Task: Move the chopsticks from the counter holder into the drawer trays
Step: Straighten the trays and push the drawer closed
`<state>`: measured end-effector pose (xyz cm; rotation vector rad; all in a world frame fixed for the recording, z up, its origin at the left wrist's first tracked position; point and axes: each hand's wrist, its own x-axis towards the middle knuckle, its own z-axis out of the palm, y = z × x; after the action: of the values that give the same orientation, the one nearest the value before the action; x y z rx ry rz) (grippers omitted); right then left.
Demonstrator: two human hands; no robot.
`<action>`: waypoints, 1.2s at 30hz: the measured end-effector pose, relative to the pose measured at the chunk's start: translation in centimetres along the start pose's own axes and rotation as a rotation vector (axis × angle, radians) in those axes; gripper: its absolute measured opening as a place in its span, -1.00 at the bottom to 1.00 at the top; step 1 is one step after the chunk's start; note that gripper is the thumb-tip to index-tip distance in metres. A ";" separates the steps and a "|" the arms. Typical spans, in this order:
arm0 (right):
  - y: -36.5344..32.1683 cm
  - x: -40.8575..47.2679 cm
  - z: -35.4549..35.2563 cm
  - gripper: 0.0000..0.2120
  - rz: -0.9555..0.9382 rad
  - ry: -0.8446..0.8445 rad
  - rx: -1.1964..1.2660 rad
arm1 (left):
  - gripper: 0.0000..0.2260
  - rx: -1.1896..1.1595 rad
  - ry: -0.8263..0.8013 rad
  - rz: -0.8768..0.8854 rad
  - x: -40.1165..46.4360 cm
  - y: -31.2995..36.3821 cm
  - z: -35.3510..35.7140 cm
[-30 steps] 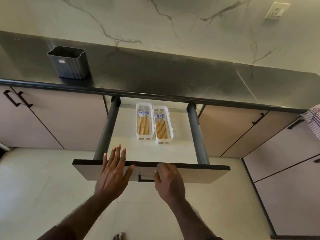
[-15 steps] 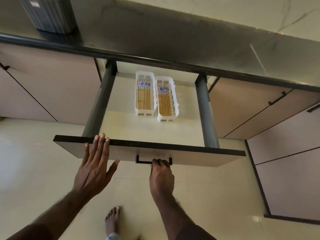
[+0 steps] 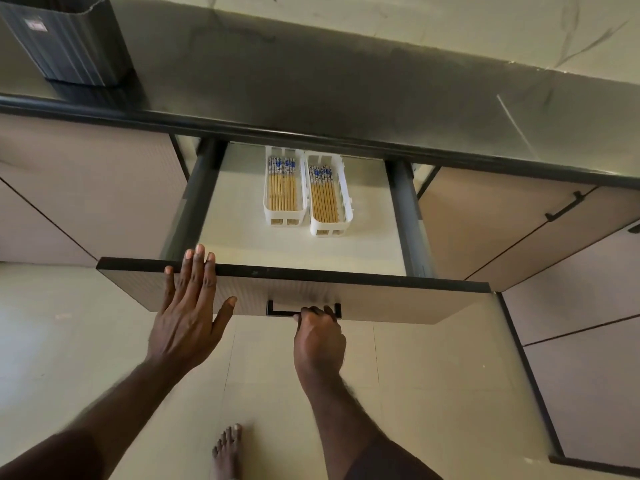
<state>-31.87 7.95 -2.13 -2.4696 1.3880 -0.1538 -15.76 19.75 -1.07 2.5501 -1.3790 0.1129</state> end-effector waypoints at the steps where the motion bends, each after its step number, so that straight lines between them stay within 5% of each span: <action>1: -0.1 1.2 0.0 -0.77 -0.005 0.004 0.002 | -0.34 0.005 0.003 0.003 1.2 -0.2 0.2; 20: -4.6 24.3 -1.0 -0.85 0.031 0.026 -0.059 | -0.30 -0.099 0.172 0.039 23.2 -5.1 1.5; 36: -4.5 31.7 0.0 -0.78 -0.037 0.045 -0.040 | -0.27 -0.068 0.243 -0.001 29.1 -5.1 4.1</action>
<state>-11.49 -16.77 -2.40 -2.5405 1.3769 -0.1919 4.38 -2.24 -0.67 2.3886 -1.2664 0.3564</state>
